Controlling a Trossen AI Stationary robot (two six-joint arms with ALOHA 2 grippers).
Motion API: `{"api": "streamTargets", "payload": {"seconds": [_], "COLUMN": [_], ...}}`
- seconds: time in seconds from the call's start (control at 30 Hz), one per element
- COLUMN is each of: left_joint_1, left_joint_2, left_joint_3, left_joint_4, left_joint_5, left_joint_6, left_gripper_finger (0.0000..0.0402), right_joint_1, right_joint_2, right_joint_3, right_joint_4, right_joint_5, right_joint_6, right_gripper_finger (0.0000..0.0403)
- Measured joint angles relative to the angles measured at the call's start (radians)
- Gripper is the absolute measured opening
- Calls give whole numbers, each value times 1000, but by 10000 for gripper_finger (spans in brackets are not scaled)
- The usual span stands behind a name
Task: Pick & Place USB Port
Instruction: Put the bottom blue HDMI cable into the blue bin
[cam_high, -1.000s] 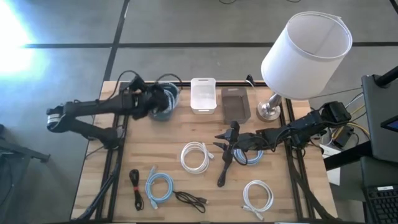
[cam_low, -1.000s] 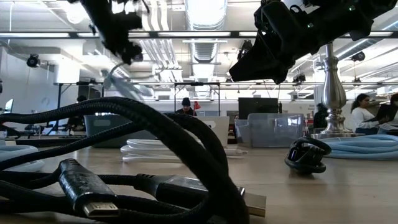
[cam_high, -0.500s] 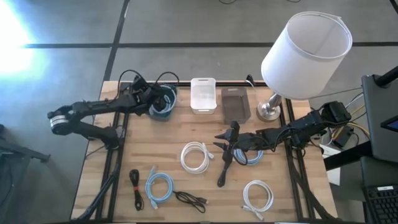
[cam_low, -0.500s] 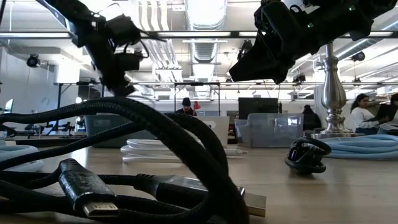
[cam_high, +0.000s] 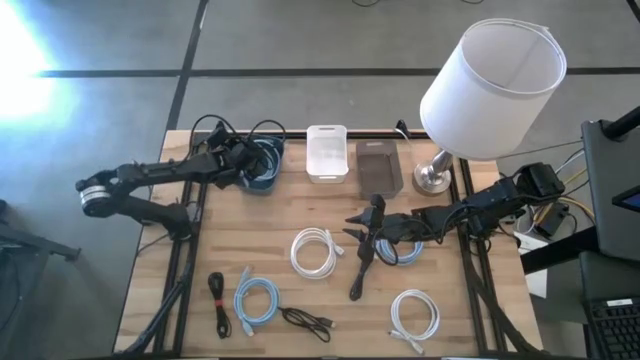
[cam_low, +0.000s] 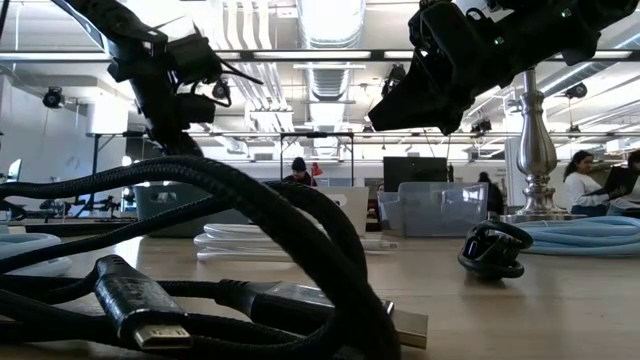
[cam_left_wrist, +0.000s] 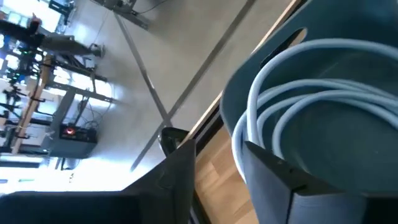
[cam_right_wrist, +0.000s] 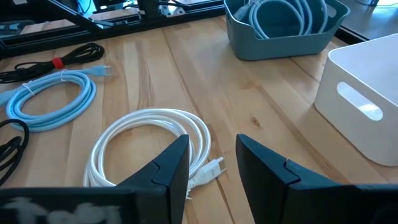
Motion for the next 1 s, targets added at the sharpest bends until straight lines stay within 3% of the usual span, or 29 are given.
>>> {"api": "streamTargets", "payload": {"seconds": [0.47, 0.77, 0.9, 1.0], "left_joint_1": [-86, -263, -384, -503], "left_joint_2": [-38, -105, -117, -116], "left_joint_3": [77, 123, 121, 105], "left_joint_4": [-21, -21, -70, -80], "left_joint_5": [117, 549, 676, 708], "left_joint_6": [-58, -97, -177, -216], "left_gripper_finger": [152, 151, 151, 151], "right_joint_1": [0, 0, 0, 0], "right_joint_2": [0, 0, 0, 0], "right_joint_3": [0, 0, 0, 0], "right_joint_4": [0, 22, 47, 48], "right_joint_5": [0, 3, 3, 3], "right_joint_6": [0, 2, 0, 0], "right_gripper_finger": [127, 137, 153, 166]}}
